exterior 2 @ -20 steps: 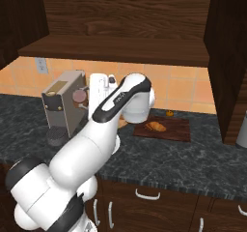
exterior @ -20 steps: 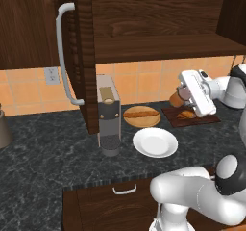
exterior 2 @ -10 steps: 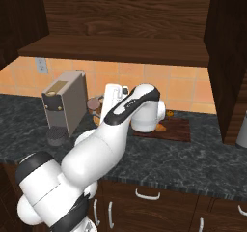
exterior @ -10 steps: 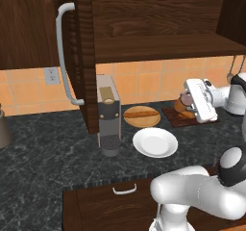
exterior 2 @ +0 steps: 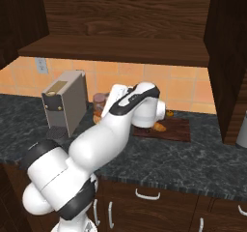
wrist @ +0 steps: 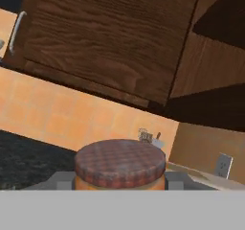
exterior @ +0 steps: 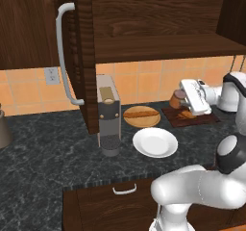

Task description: From the different types of pastries on the counter, select a croissant and place it on the cutting board. Then retrieve a jar of jam from the cabinet and place it alongside the croissant on the cutting board.

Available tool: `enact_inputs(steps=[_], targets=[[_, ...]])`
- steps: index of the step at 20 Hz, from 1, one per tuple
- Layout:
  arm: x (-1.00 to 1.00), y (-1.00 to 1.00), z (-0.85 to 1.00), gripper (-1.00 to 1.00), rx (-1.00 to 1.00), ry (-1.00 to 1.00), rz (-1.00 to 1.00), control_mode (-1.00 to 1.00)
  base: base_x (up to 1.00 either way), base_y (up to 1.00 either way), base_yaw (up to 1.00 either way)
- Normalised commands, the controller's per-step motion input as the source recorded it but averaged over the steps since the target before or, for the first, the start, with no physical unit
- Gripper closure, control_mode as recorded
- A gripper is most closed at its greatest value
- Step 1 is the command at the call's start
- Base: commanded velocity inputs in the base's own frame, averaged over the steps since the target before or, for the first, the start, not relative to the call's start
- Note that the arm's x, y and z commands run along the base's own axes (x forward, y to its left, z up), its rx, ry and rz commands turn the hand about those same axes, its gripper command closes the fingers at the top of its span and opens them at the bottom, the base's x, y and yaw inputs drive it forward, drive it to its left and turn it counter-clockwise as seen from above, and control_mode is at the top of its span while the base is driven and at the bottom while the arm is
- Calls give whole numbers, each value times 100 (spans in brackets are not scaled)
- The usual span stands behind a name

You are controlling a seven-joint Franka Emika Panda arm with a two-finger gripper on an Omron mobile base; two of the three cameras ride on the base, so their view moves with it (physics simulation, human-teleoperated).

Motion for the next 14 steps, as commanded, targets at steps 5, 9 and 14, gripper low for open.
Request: enact_inputs(steps=[5, 9, 14], targets=[[28, -19, 0, 100, -1, 32, -15, -100, 0, 0, 0], [21, -47, -13, 100, -6, 13, -26, -100, 0, 0, 0], [14, -47, -15, 100, -7, 3, -23, -100, 0, 0, 0]])
